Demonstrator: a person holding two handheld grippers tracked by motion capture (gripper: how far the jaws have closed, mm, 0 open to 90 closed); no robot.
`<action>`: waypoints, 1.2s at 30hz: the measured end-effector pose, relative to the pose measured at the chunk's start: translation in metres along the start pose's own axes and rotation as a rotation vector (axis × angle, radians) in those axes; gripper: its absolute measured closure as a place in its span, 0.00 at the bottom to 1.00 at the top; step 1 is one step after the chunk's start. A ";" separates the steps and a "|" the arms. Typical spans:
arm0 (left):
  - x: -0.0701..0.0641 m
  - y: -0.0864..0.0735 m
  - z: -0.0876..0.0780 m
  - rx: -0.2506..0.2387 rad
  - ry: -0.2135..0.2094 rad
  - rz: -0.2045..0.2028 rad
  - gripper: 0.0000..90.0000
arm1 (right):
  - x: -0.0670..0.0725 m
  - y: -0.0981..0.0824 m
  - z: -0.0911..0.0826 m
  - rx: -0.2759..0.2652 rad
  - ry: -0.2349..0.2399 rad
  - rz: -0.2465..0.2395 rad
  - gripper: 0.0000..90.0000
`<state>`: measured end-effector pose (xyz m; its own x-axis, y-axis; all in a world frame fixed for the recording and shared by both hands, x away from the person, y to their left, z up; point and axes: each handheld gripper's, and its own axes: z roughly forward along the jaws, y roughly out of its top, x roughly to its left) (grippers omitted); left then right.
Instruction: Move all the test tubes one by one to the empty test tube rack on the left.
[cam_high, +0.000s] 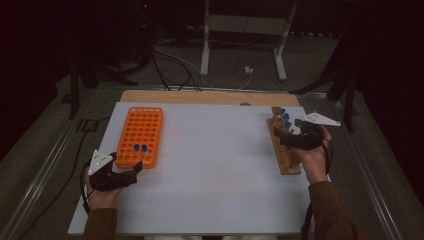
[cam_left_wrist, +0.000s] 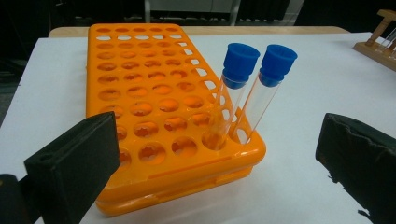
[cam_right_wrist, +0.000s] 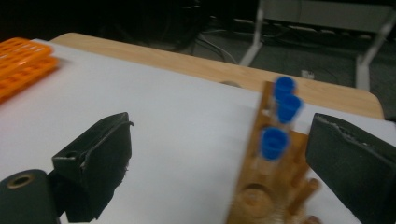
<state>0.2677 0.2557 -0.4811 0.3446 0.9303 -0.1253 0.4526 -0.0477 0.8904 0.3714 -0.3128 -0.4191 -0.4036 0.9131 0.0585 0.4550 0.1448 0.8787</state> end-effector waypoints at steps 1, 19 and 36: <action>0.000 0.000 0.000 0.000 0.000 -0.001 0.01 | -0.004 -0.001 0.002 0.002 -0.013 0.009 0.12; -0.001 -0.001 0.003 0.021 -0.004 -0.004 0.01 | -0.020 -0.016 0.030 0.113 -0.106 -0.037 0.84; 0.000 -0.001 0.003 0.017 -0.004 -0.007 0.01 | -0.023 -0.017 0.041 0.119 -0.122 -0.009 0.84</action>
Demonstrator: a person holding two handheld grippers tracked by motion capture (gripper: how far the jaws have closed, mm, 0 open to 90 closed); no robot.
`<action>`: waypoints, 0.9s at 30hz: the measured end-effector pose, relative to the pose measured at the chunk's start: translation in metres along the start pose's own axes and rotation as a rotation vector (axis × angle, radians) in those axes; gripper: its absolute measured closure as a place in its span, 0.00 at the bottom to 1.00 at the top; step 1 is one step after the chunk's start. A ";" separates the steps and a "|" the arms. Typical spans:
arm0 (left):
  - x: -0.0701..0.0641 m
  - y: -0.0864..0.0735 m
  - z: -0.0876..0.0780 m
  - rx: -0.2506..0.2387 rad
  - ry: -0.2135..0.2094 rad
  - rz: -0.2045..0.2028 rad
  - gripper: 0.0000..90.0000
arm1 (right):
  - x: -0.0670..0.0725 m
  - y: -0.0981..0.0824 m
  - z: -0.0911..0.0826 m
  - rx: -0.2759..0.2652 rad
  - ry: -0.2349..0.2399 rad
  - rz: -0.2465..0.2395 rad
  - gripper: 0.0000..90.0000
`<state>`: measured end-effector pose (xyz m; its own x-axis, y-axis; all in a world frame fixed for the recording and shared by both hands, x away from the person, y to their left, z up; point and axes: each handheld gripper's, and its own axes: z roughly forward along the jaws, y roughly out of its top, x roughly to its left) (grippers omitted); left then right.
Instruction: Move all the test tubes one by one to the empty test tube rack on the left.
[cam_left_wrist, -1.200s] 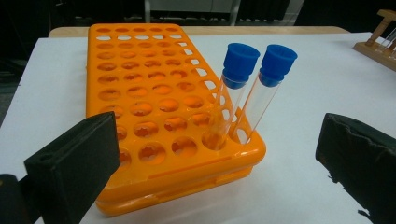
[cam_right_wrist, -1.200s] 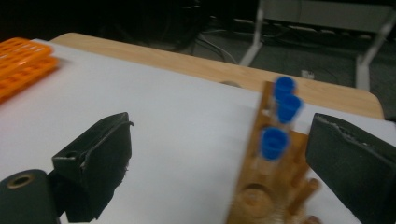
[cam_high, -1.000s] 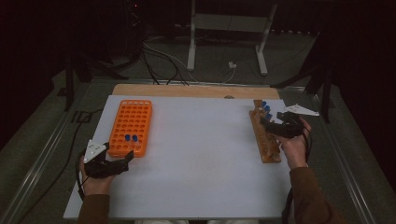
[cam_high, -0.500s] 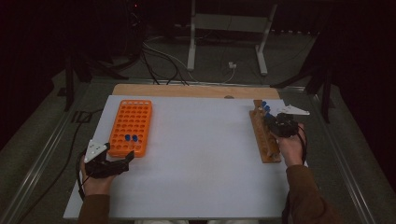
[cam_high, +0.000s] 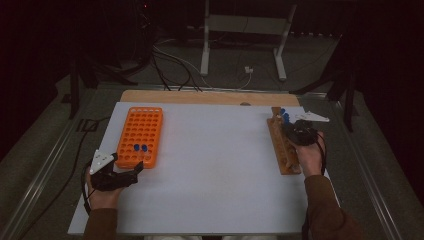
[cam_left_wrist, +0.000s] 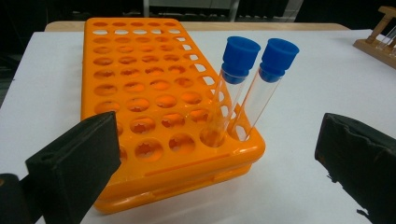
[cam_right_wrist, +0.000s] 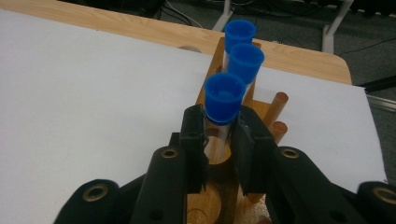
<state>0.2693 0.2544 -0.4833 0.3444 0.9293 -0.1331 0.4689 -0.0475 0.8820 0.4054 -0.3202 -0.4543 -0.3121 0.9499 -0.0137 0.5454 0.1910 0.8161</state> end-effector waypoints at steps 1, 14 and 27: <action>0.000 0.000 0.000 0.001 0.000 0.000 0.01 | 0.000 0.000 0.000 0.000 0.000 -0.002 0.85; -0.001 0.000 0.000 0.000 -0.001 0.002 0.01 | -0.001 0.005 -0.012 -0.046 0.003 0.011 0.86; -0.001 0.000 0.000 -0.007 -0.001 0.010 0.01 | 0.001 0.026 -0.041 -0.129 0.007 -0.030 0.86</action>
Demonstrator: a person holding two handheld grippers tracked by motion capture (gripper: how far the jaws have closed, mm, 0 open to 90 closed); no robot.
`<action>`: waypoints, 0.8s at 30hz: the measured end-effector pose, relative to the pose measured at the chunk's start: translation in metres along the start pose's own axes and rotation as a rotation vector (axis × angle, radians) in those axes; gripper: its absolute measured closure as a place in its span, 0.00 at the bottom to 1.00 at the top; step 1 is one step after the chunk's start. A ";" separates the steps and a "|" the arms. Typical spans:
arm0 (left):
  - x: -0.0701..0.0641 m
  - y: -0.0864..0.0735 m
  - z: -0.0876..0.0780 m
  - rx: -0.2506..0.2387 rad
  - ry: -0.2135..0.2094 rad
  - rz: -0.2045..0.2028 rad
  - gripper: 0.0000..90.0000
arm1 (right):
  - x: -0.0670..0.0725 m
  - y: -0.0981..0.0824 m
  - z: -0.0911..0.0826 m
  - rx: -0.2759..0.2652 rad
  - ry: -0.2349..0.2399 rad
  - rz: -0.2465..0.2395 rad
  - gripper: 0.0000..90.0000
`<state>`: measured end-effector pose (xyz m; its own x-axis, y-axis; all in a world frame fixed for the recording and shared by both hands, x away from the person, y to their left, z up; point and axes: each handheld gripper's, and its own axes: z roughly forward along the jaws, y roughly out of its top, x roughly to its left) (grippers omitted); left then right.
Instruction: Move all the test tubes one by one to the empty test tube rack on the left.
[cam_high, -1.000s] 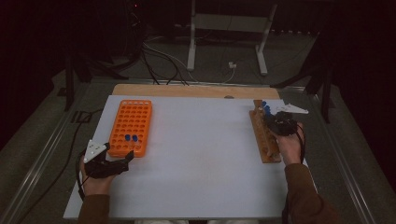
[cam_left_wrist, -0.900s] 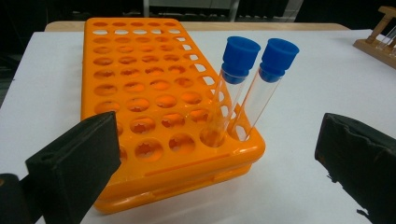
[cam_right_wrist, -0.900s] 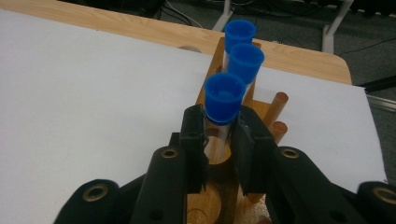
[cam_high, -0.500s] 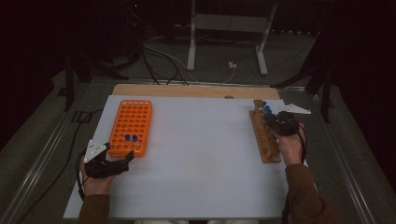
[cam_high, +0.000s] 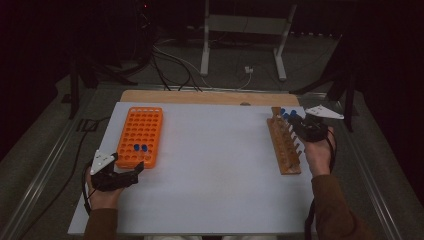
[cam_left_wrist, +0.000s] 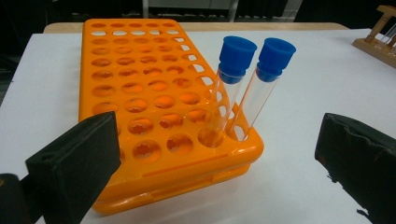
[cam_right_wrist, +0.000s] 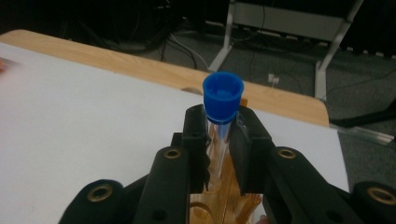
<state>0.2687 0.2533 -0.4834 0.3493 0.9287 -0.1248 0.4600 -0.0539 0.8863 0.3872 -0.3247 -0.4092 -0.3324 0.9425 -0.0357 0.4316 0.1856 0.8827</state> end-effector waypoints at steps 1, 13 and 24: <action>0.000 0.000 0.000 -0.001 -0.001 -0.001 0.01 | 0.001 0.002 -0.002 -0.005 0.001 -0.004 0.86; 0.000 0.000 -0.001 -0.014 0.002 -0.005 0.01 | 0.022 0.011 -0.011 -0.052 0.081 -0.033 0.86; 0.000 0.002 -0.005 -0.048 -0.001 -0.001 0.01 | 0.075 0.019 -0.004 -0.069 0.191 -0.118 0.86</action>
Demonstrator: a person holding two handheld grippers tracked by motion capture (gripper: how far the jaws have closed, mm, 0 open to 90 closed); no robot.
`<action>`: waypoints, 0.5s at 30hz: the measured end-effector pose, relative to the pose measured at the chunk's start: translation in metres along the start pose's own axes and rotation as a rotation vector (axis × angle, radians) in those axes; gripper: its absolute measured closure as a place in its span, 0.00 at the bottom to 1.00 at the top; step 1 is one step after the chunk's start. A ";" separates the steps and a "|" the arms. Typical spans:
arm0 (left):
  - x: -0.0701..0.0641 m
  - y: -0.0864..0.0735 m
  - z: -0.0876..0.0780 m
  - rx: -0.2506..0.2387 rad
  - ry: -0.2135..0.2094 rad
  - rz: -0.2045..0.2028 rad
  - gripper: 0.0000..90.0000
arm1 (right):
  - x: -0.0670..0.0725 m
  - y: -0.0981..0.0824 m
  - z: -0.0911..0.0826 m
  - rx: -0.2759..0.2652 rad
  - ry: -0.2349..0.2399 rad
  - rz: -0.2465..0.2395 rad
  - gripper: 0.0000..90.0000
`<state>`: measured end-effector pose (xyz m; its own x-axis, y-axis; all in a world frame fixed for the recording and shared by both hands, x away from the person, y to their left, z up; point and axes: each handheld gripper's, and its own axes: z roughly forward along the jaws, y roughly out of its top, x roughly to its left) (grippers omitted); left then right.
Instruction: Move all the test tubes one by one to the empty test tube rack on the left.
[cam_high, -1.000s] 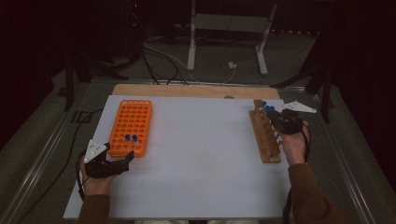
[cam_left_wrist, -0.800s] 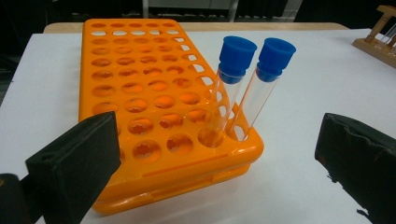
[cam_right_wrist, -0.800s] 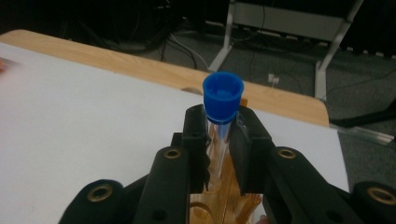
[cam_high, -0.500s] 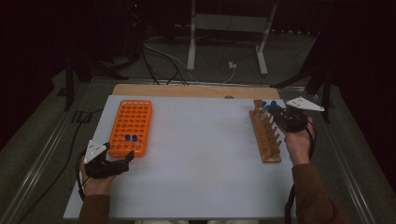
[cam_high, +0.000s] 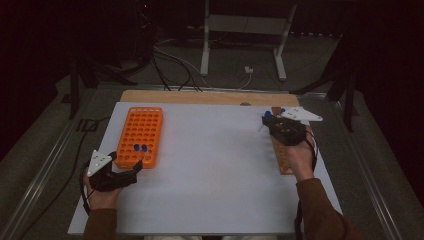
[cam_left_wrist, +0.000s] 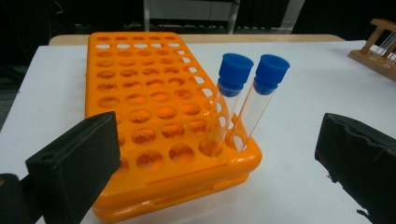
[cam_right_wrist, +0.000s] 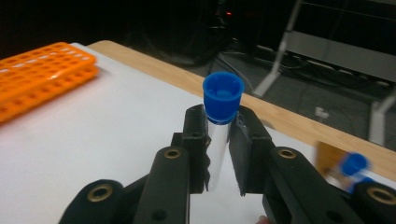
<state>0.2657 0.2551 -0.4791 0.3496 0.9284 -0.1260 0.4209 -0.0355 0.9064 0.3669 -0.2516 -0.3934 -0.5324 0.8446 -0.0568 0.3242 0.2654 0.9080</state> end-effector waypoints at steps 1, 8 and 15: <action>0.000 0.000 0.000 0.000 0.002 0.003 0.01 | 0.005 0.001 0.002 -0.001 0.011 -0.005 0.86; -0.002 0.003 -0.002 -0.012 0.006 0.025 0.01 | 0.035 0.004 0.017 -0.007 0.088 -0.019 0.86; -0.008 0.005 -0.004 -0.034 -0.007 0.062 0.01 | 0.061 0.005 0.031 -0.011 0.163 -0.013 0.86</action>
<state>0.2618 0.2492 -0.4718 0.3799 0.9223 -0.0716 0.3691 -0.0802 0.9259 0.3603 -0.1842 -0.4058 -0.6570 0.7538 -0.0013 0.3084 0.2704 0.9120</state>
